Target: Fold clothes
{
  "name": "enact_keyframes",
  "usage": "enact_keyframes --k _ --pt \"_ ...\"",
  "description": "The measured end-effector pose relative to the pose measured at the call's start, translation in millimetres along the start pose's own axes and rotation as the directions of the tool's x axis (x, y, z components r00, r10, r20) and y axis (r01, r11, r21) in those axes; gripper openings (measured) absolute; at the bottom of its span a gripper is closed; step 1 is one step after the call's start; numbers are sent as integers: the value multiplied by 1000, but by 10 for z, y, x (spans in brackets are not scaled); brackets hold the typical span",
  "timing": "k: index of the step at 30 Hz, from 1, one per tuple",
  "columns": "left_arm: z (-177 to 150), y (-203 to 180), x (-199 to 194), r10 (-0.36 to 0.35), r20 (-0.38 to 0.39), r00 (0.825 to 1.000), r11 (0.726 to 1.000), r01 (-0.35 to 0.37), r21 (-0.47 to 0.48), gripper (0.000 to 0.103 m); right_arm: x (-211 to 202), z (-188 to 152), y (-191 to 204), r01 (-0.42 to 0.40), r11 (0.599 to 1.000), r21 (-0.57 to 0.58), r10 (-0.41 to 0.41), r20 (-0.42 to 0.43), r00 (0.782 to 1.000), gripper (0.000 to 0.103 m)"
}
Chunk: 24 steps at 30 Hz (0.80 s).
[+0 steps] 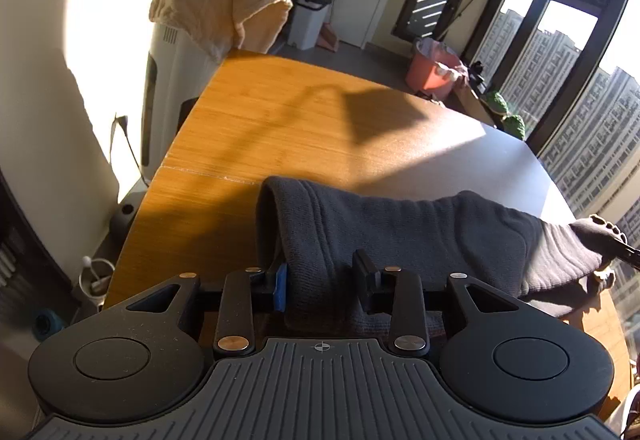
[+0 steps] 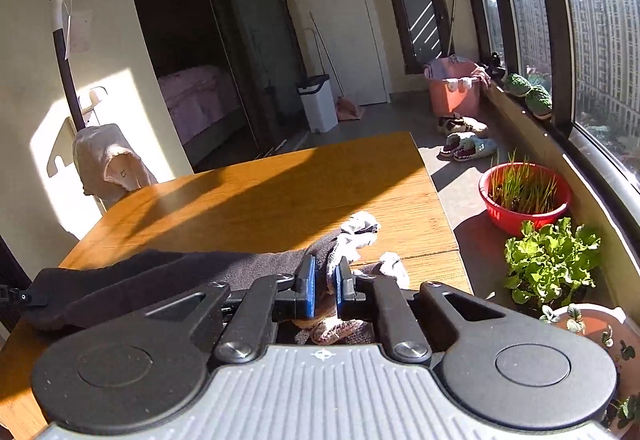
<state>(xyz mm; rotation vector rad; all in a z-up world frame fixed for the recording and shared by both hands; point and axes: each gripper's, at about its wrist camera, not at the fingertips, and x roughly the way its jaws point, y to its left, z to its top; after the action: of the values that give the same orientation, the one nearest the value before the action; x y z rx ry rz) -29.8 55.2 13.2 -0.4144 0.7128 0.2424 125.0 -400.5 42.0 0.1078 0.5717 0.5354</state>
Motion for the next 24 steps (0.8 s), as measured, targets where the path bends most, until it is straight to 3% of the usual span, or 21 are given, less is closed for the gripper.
enact_keyframes --k 3,7,11,14,17,18,21,24 --pt "5 55 -150 -24 33 999 1000 24 -2 29 -186 83 -16 1 1000 -8 -1 32 999 9" --pt "-74 41 -256 -19 34 999 1000 19 23 30 -82 -123 -152 58 998 9 -57 -57 997 11" --pt "-112 -47 -371 54 68 996 996 -59 65 32 -40 -320 -267 104 993 52 -100 -81 992 24" --pt "-52 -133 -594 50 138 989 995 -62 80 59 -148 -277 -276 158 987 30 -157 -41 987 29" --pt "4 -320 -712 -38 168 985 995 21 101 67 -248 -213 -252 103 993 56 -103 4 995 29" --pt "1 -429 -672 -101 151 983 991 86 107 74 -280 -191 -244 74 995 70 -76 20 997 29" --pt "-123 -712 -352 -212 38 977 970 205 129 77 -255 -194 -136 -12 997 70 10 27 1000 29" --pt "-284 -847 84 -202 -82 976 969 212 127 77 -54 -293 -22 24 999 42 -22 -50 999 29"
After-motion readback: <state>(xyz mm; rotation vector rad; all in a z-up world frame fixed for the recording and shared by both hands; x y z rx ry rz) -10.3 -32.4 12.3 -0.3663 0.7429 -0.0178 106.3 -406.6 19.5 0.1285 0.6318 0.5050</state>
